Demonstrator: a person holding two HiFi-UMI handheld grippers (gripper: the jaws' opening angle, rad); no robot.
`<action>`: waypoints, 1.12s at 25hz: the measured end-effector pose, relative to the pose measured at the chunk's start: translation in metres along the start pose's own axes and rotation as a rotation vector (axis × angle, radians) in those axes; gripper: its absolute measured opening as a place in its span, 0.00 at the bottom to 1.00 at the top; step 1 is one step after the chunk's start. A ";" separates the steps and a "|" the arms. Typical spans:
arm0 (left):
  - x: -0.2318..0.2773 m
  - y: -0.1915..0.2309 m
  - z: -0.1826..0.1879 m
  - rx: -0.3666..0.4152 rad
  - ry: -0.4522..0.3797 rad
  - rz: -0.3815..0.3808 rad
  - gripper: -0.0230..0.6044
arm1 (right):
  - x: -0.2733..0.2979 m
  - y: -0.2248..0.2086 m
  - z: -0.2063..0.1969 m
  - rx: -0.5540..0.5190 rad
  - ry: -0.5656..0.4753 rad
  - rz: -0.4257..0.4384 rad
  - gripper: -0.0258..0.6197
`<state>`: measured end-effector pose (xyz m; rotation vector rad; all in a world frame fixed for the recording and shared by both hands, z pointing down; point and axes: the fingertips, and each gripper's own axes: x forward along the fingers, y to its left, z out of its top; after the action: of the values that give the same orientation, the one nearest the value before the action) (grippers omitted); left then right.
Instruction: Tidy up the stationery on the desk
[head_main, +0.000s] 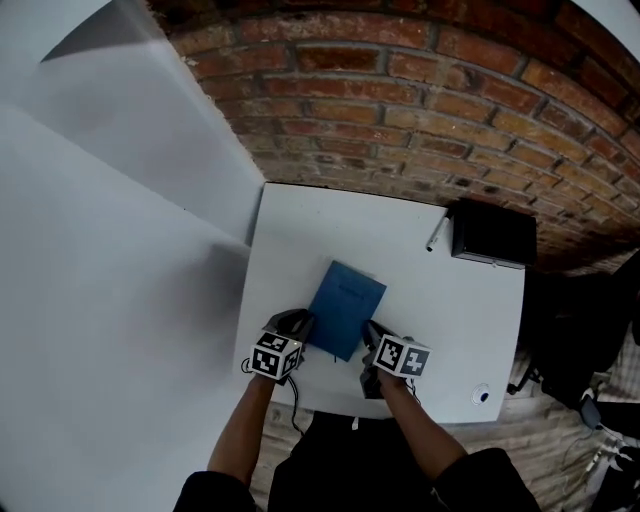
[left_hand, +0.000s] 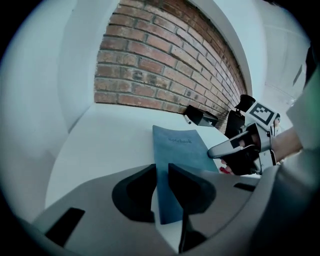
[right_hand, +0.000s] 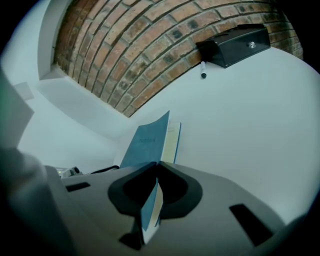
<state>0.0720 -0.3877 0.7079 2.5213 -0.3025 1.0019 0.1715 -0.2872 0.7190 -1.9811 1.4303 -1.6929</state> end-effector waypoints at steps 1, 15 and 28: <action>-0.005 0.003 -0.005 -0.013 -0.003 0.012 0.17 | 0.002 0.004 -0.004 -0.012 0.013 0.006 0.09; -0.074 0.049 -0.065 -0.174 -0.053 0.176 0.17 | 0.038 0.066 -0.058 -0.164 0.175 0.091 0.09; -0.110 0.091 -0.102 -0.258 -0.077 0.279 0.17 | 0.067 0.118 -0.087 -0.222 0.236 0.156 0.09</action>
<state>-0.0999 -0.4181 0.7255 2.3257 -0.7720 0.8997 0.0284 -0.3608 0.7160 -1.7584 1.8745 -1.8147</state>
